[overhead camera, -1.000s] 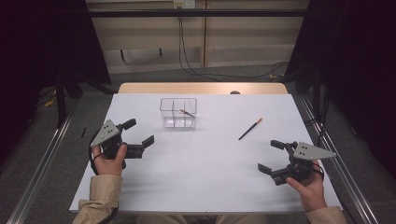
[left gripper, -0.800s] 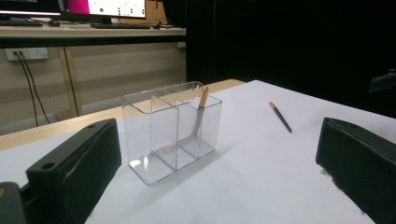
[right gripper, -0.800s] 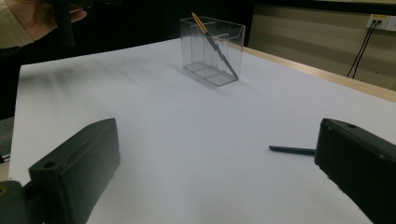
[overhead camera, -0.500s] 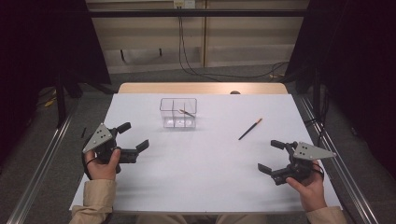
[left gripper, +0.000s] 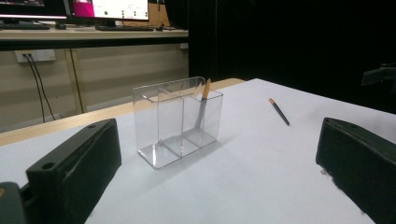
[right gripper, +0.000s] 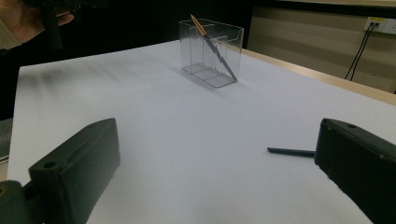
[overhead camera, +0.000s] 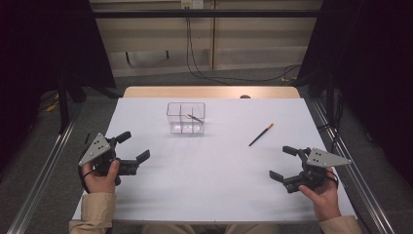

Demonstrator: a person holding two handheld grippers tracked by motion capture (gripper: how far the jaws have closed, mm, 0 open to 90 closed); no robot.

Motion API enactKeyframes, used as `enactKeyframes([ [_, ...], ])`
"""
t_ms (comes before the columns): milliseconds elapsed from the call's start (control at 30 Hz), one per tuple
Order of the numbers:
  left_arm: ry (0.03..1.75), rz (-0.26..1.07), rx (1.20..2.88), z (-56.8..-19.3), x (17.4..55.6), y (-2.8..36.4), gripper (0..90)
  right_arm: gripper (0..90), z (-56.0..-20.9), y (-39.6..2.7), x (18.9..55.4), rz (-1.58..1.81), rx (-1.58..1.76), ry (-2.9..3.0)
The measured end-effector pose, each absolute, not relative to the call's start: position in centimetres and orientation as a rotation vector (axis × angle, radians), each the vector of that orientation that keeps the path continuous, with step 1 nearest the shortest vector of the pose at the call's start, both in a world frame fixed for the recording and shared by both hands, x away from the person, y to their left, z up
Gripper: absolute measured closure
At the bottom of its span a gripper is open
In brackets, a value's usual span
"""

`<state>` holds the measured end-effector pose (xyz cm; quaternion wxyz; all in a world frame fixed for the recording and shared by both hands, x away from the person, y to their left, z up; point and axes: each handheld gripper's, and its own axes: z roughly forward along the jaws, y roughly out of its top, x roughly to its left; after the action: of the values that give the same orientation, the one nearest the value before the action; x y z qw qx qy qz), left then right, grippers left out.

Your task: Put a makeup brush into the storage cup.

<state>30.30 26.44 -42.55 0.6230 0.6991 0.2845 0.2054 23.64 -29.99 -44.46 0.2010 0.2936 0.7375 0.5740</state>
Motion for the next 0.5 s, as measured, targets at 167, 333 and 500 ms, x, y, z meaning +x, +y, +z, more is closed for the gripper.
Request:
enactKeyframes([
  [167,0.652,0.475,1.602,-42.73,29.90,26.82,0.0,0.0,-44.44,-30.00,23.64,1.602,0.818,2.064],
  [333,0.647,0.481,1.599,-42.56,29.67,26.92,0.0,0.0,-44.31,-30.02,23.59,1.597,0.816,2.059],
  [500,0.641,0.475,1.601,-42.57,29.63,26.85,0.0,0.0,-44.26,-30.18,23.67,1.588,0.829,2.046],
])
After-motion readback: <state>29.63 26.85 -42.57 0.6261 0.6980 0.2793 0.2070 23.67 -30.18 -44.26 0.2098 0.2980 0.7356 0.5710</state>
